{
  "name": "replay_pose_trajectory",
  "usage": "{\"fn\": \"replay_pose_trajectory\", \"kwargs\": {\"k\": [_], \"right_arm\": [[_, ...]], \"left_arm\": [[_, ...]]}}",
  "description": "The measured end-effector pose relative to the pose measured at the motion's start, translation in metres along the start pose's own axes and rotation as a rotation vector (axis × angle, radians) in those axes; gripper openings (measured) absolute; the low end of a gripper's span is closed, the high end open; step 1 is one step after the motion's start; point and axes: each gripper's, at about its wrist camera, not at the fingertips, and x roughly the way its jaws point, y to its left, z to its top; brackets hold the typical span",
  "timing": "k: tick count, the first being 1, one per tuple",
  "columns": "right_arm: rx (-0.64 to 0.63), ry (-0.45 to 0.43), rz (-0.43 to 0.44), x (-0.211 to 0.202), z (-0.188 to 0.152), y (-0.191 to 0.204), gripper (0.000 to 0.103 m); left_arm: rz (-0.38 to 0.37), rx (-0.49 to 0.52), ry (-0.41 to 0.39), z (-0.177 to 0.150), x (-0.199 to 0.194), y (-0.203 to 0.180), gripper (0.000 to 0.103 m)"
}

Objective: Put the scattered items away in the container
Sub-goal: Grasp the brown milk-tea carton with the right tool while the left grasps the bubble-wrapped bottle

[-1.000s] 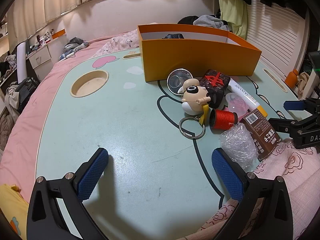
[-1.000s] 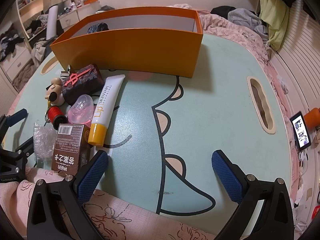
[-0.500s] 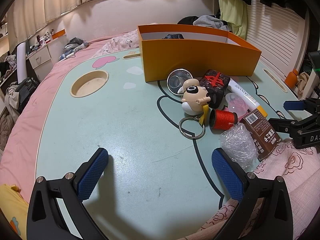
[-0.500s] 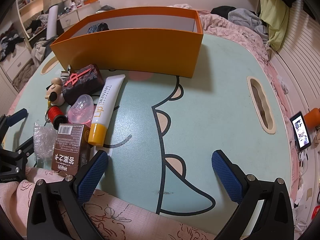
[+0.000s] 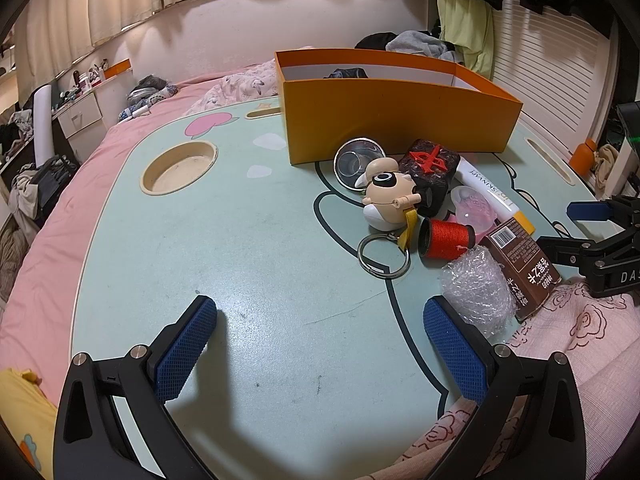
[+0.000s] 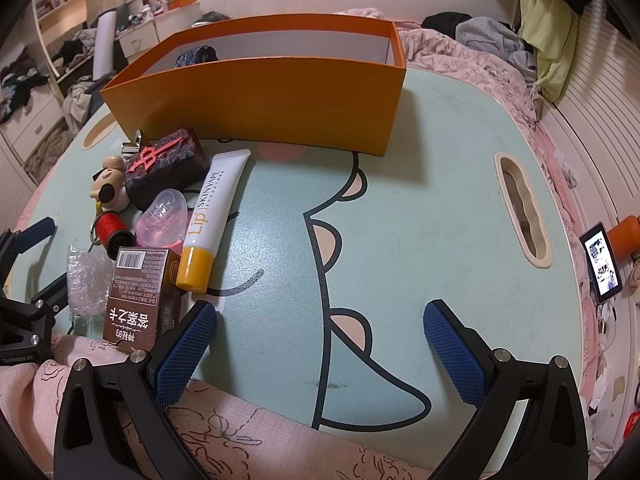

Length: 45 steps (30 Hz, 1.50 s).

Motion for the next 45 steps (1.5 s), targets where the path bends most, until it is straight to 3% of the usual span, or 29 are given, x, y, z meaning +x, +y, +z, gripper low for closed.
{"fn": "replay_pose_trajectory", "kwargs": {"k": [3,8,12,19,25,30,33,36,43,45], "right_arm": [[0.008,-0.003,-0.005,-0.001,0.000,-0.001,0.103],[-0.007,-0.079,-0.005,-0.019,-0.002,0.005,0.086],[-0.048,-0.159,0.067,-0.044,-0.004,0.018,0.084],[-0.154,-0.104,0.159,-0.042,0.005,0.047,0.069],[-0.235,-0.010,0.200,-0.024,0.005,0.070,0.066],[-0.252,0.058,0.202,-0.010,0.004,0.079,0.054],[-0.247,0.047,0.181,-0.010,0.002,0.077,0.040],[-0.221,0.024,0.189,-0.015,-0.001,0.070,0.040],[-0.102,-0.082,0.184,-0.034,-0.004,0.043,0.040],[-0.080,-0.079,0.195,-0.034,-0.004,0.039,0.040]], "left_arm": [[-0.002,0.000,0.000,0.000,-0.001,0.000,0.103],[-0.003,0.000,-0.001,0.001,-0.001,0.000,0.103],[-0.002,-0.001,-0.002,0.002,-0.001,0.000,0.103],[0.024,0.009,-0.014,0.002,-0.004,-0.002,0.103],[0.065,0.027,-0.063,0.002,-0.012,-0.005,0.103],[0.009,0.042,-0.155,0.007,-0.033,-0.005,0.103],[-0.084,0.036,-0.160,0.015,-0.040,-0.007,0.103],[-0.163,0.067,-0.119,0.023,-0.038,-0.017,0.101],[-0.264,0.098,0.039,0.027,-0.005,-0.036,0.073],[-0.285,0.096,0.076,0.026,0.004,-0.039,0.071]]}}
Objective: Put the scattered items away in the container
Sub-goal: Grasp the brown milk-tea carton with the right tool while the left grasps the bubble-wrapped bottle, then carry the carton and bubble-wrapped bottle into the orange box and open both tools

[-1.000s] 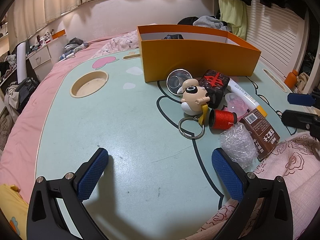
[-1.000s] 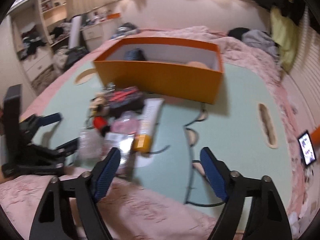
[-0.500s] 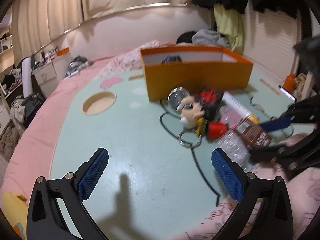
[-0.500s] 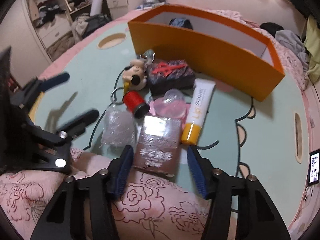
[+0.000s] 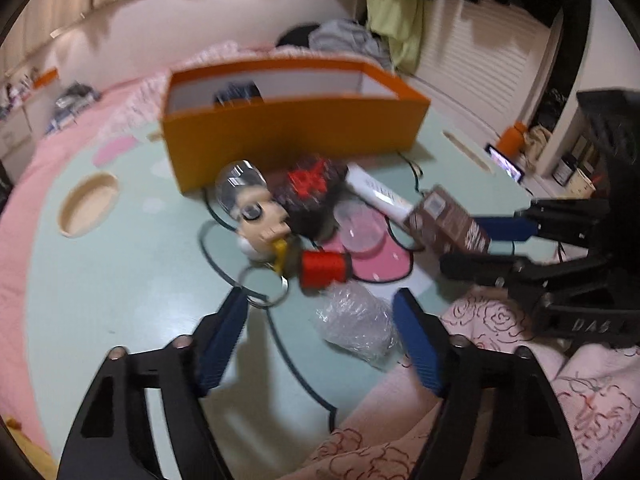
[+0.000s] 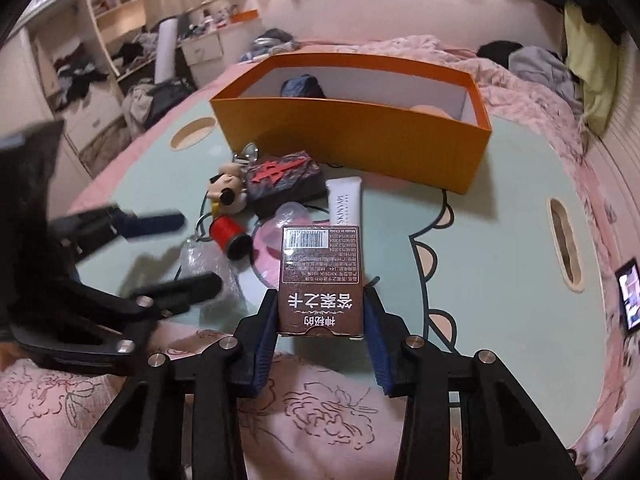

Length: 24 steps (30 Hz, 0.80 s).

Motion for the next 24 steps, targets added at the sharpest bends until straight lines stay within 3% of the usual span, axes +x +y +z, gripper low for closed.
{"fn": "replay_pose_trajectory", "kwargs": {"k": [1,3,4,5,9,15,24], "right_arm": [[0.007,0.002,0.004,0.001,0.000,-0.001,0.040],[0.007,0.008,0.009,0.002,0.000,-0.001,0.040],[0.004,0.008,0.008,0.002,0.000,0.000,0.040],[0.001,0.007,0.007,0.002,0.001,0.000,0.040],[0.008,-0.005,0.000,0.000,0.002,-0.002,0.040],[0.016,-0.017,-0.008,-0.003,0.004,-0.003,0.040],[0.017,-0.008,-0.007,-0.001,0.004,-0.006,0.040]], "left_arm": [[0.002,0.005,-0.002,-0.001,0.000,-0.001,0.069],[0.010,0.025,-0.004,-0.001,0.001,-0.005,0.056],[0.007,0.031,-0.005,-0.002,0.001,-0.006,0.036],[-0.002,0.031,-0.004,-0.002,0.001,-0.007,0.033],[-0.017,0.032,-0.039,-0.003,-0.007,-0.008,0.033],[0.042,-0.006,-0.161,-0.003,-0.038,-0.002,0.033],[0.017,-0.021,-0.132,-0.008,-0.033,-0.003,0.033]]}}
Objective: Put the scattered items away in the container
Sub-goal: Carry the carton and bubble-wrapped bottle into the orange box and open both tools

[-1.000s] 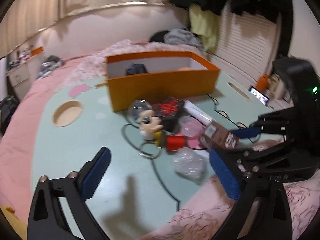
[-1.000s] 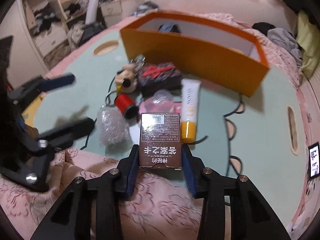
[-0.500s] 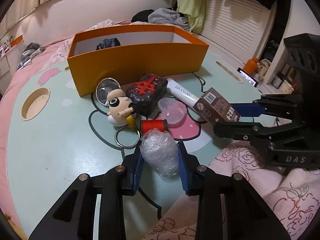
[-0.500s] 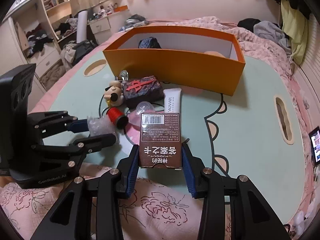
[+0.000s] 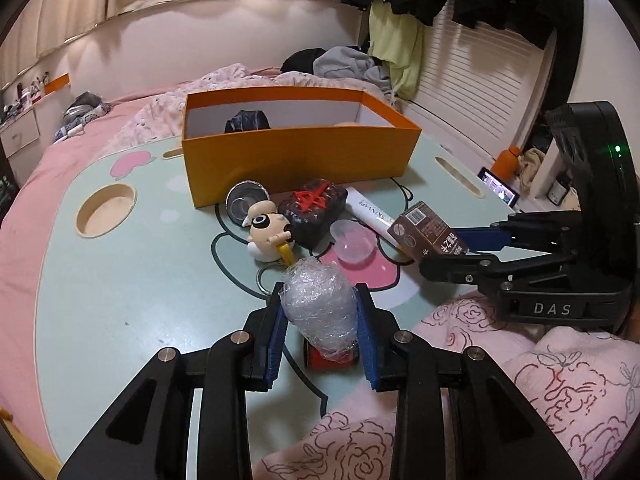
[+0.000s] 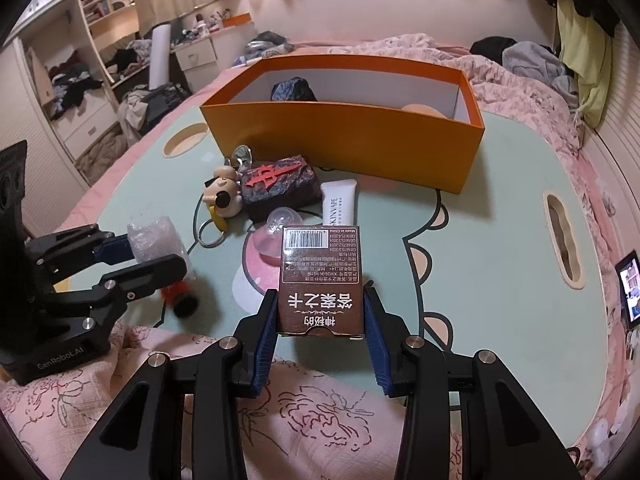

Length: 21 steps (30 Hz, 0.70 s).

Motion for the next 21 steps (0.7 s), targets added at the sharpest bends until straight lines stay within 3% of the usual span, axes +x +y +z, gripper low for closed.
{"fn": "replay_pose_trajectory", "kwargs": {"k": [6,10,15,21], "right_arm": [[0.020,-0.004,0.008,-0.002,0.003,-0.003,0.040],[0.020,-0.030,0.004,-0.009,0.010,-0.006,0.040],[0.032,-0.090,0.000,-0.019,0.033,-0.013,0.040],[0.032,-0.184,-0.060,-0.022,0.081,-0.022,0.040]], "left_arm": [[-0.016,-0.060,-0.012,0.002,-0.001,0.015,0.033],[-0.006,-0.095,-0.067,0.019,-0.015,0.032,0.033],[0.023,-0.096,-0.158,0.066,-0.033,0.046,0.033],[0.009,-0.045,-0.148,0.136,0.000,0.041,0.033]]}}
